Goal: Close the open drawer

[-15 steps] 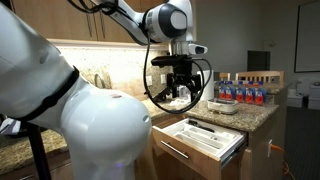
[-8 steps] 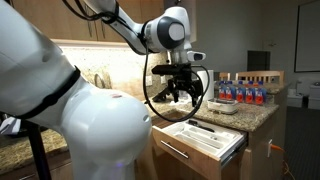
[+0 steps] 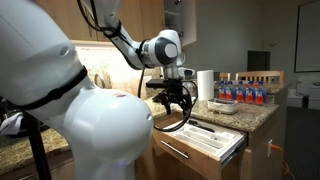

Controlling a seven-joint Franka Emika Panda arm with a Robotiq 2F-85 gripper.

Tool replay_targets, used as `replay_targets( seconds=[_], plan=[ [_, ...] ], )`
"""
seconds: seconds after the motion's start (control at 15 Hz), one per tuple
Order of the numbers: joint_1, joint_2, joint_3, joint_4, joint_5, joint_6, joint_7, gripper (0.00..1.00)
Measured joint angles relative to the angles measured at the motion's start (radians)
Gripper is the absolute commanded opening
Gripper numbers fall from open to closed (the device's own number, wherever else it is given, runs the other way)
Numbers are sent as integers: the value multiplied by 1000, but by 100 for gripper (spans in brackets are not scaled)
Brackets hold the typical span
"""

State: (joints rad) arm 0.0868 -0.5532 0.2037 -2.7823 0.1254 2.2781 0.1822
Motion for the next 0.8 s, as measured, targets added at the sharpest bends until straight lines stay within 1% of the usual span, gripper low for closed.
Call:
replay_targets(
  seconds=[0.33,0.53,0.8],
  plan=[
    [1,125,8,24,-1,-20,35,100],
    [13,201,8,62,-1,-84,35,100],
    [47,297,7,123,0,-155,25,100]
  ],
)
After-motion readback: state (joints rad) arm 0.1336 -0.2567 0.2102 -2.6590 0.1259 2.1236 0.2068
